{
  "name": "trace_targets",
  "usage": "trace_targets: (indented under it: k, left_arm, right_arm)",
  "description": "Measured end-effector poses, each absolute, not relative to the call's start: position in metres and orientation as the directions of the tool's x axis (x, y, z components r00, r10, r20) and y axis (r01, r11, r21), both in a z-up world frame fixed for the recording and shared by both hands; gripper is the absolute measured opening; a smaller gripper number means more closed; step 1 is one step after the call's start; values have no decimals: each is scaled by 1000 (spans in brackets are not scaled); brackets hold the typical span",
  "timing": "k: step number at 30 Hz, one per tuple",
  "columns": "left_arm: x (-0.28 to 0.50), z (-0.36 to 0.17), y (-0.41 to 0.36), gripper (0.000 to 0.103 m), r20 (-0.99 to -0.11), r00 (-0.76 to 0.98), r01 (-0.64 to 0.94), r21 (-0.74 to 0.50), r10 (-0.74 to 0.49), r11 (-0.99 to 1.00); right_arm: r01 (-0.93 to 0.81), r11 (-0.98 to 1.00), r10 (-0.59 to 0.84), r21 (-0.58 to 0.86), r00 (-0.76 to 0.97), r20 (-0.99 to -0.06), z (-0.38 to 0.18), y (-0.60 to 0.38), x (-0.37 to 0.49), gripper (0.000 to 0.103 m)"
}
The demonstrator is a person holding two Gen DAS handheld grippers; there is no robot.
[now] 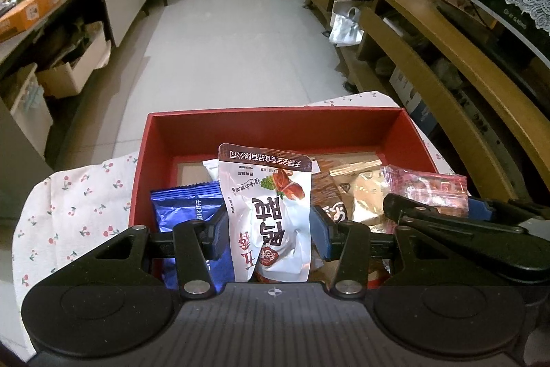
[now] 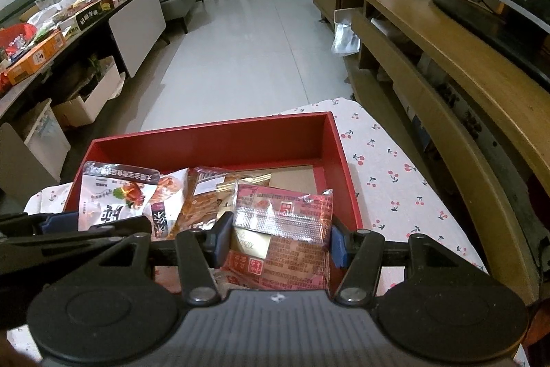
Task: Organize snacks
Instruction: 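Lower the two snacks into the box and open both grippers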
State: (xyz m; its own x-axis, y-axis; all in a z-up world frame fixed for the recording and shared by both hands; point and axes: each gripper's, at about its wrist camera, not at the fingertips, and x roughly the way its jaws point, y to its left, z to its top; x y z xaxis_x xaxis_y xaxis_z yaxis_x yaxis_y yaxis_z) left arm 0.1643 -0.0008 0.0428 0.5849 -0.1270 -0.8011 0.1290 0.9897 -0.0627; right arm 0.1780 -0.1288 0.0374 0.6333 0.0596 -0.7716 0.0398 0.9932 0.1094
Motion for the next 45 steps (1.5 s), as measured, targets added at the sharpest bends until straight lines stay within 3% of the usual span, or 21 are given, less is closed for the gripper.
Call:
trace_targets:
  k: [25,45]
  left_arm:
    - [172,24,1,60,-829,551,107,-41,-93,993]
    - [161,36,7,81,-811,583,77,-17,-59,997]
  right_arm:
    - [29,997,33,65,616,-787,21,-121,183,76]
    - [34,998,26,60,626,-779,29,-125,178,81]
